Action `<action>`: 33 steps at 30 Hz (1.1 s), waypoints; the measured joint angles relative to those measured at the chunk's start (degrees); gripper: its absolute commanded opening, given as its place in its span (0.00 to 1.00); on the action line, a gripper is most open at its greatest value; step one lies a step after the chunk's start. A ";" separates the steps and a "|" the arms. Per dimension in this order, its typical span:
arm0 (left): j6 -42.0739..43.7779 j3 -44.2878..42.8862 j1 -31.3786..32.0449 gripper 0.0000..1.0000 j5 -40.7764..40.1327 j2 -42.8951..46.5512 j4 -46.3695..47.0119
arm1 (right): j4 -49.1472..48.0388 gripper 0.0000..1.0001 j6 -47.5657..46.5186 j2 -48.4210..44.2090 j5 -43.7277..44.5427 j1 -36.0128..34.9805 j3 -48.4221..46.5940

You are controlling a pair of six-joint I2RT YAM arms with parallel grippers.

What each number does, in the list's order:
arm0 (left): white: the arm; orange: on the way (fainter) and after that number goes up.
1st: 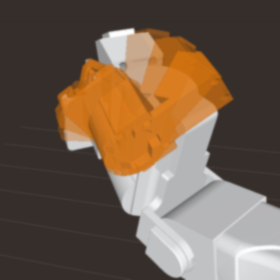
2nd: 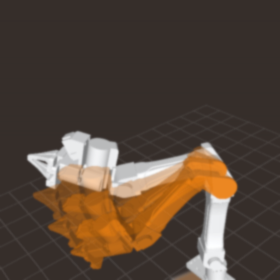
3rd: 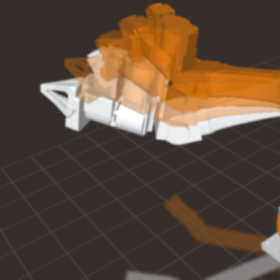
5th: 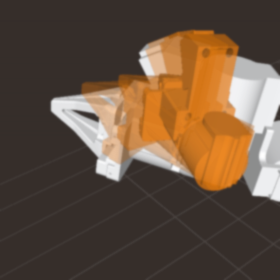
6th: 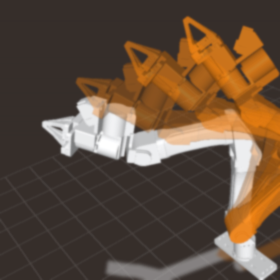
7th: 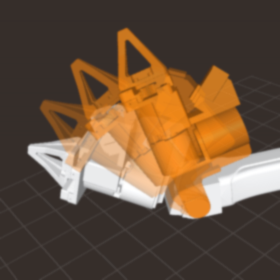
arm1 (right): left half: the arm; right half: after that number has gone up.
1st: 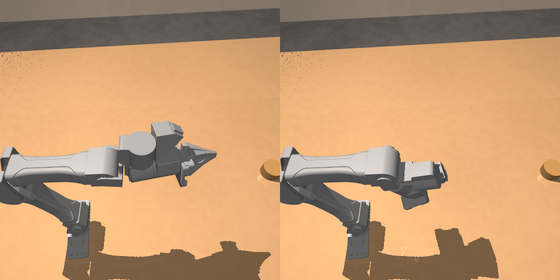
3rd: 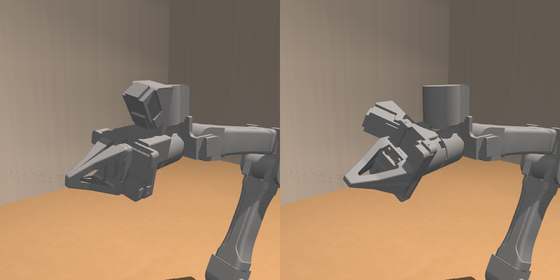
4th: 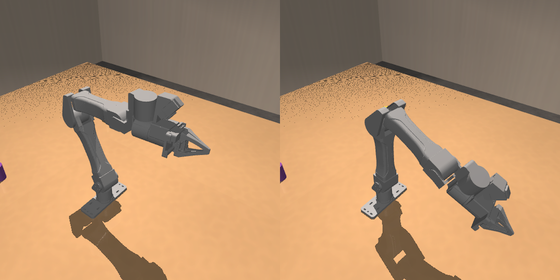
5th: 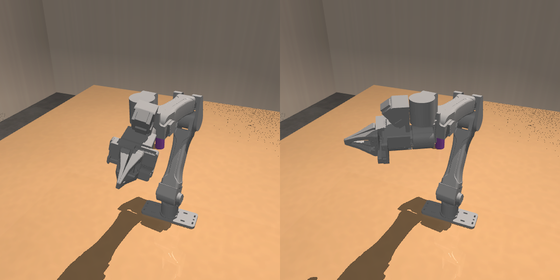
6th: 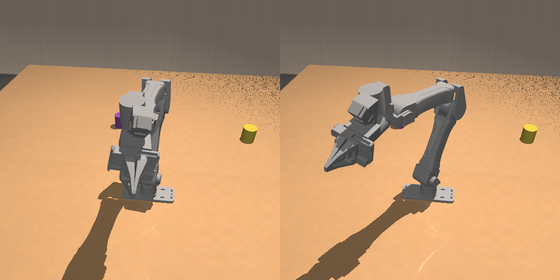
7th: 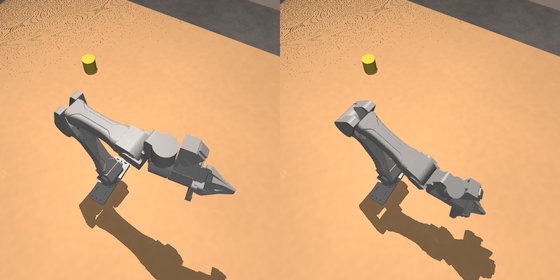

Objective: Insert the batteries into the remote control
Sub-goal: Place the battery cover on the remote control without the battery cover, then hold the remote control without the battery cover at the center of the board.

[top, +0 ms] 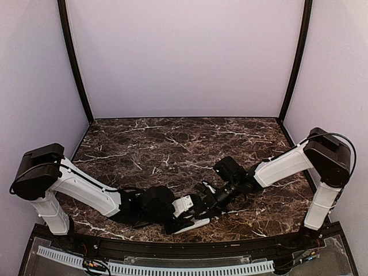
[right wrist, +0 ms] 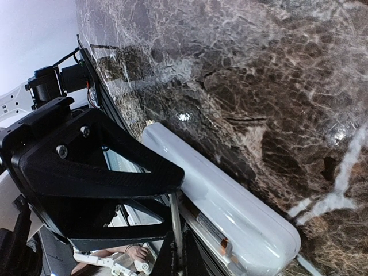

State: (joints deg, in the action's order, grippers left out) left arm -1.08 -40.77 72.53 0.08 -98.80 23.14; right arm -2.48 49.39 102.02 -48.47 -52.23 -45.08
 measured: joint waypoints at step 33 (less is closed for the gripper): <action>1.44 -0.52 -0.33 0.15 3.17 -1.27 2.10 | -1.01 0.00 0.59 0.00 0.11 -0.15 0.33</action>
State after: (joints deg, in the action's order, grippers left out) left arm 0.36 -41.30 72.20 3.25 -100.07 25.23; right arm -3.49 49.98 102.02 -48.36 -52.38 -44.75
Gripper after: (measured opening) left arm 0.244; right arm 0.013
